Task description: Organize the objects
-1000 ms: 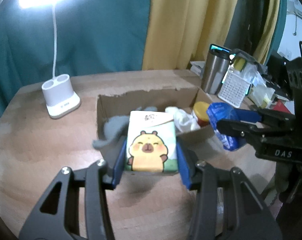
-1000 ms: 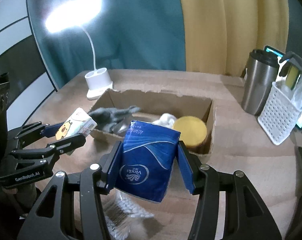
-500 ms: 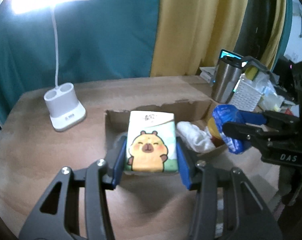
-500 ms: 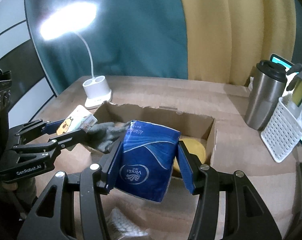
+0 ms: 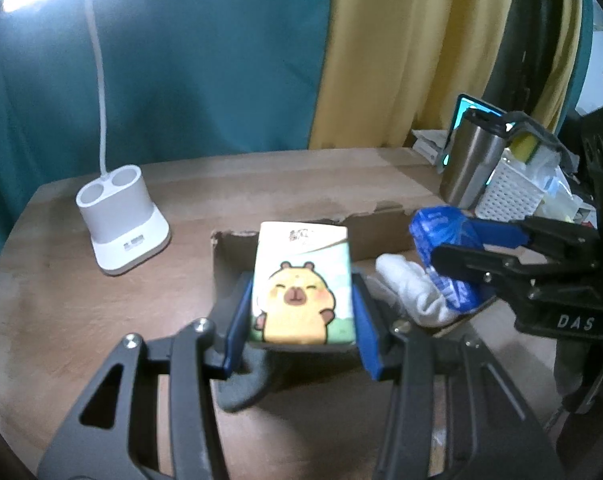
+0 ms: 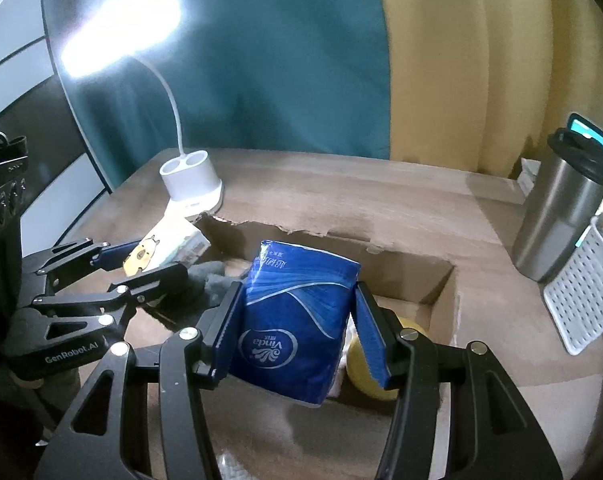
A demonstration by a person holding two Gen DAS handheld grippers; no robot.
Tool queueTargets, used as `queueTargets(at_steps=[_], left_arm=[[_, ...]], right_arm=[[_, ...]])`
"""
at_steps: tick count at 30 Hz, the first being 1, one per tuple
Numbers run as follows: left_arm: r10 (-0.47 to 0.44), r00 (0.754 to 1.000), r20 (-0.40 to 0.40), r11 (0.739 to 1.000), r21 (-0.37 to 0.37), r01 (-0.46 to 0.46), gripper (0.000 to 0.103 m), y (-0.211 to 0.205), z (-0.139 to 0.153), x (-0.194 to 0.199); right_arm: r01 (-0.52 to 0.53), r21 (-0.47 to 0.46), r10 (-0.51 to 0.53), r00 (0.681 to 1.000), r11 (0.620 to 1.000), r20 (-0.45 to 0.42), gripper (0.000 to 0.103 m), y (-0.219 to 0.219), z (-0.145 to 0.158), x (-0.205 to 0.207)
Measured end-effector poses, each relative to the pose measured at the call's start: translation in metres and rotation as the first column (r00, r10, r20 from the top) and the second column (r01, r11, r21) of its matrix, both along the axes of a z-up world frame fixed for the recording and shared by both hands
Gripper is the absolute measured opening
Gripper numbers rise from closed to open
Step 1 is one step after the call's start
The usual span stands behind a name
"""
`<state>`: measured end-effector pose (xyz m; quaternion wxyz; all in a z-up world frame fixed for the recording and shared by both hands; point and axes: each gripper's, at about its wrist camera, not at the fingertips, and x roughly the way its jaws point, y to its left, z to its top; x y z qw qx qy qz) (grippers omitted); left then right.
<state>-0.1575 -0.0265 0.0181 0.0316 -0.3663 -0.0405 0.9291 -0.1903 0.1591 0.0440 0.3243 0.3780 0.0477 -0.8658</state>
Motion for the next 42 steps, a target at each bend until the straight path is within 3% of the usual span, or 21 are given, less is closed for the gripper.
queueTargets(at_steps=[20, 29, 31, 32, 36, 42], left_arm=[[-0.011, 0.991, 0.132, 1.0, -0.011, 0.012, 0.048, 0.004, -0.041, -0.04], [0.022, 0.987, 0.162, 1.0, -0.009, -0.021, 0.05, 0.004, -0.048, -0.048], [0.044, 0.983, 0.179, 0.999, -0.002, -0.044, 0.055, 0.003, -0.046, -0.05], [0.064, 0.98, 0.186, 0.998, -0.01, -0.063, 0.058, 0.003, -0.045, -0.051], [0.09, 0.979, 0.182, 0.996, -0.026, -0.086, 0.058, 0.002, -0.036, -0.047], [0.111, 0.981, 0.158, 0.993, -0.049, -0.105, 0.059, 0.006, -0.026, -0.032]], right_arm=[[-0.006, 0.063, -0.001, 0.994, 0.998, 0.112, 0.057, -0.024, -0.045, -0.037], [-0.01, 0.076, 0.002, 0.995, 0.997, 0.102, 0.058, -0.025, -0.05, -0.04], [-0.01, 0.07, 0.003, 0.995, 0.998, 0.099, 0.064, -0.024, -0.05, -0.041], [-0.011, 0.062, 0.005, 0.995, 0.998, 0.104, 0.072, -0.023, -0.049, -0.04], [-0.017, 0.02, 0.015, 0.994, 1.0, 0.11, 0.081, -0.017, -0.046, -0.039], [-0.022, -0.008, 0.023, 0.997, 1.0, 0.08, 0.082, -0.01, -0.037, -0.029]])
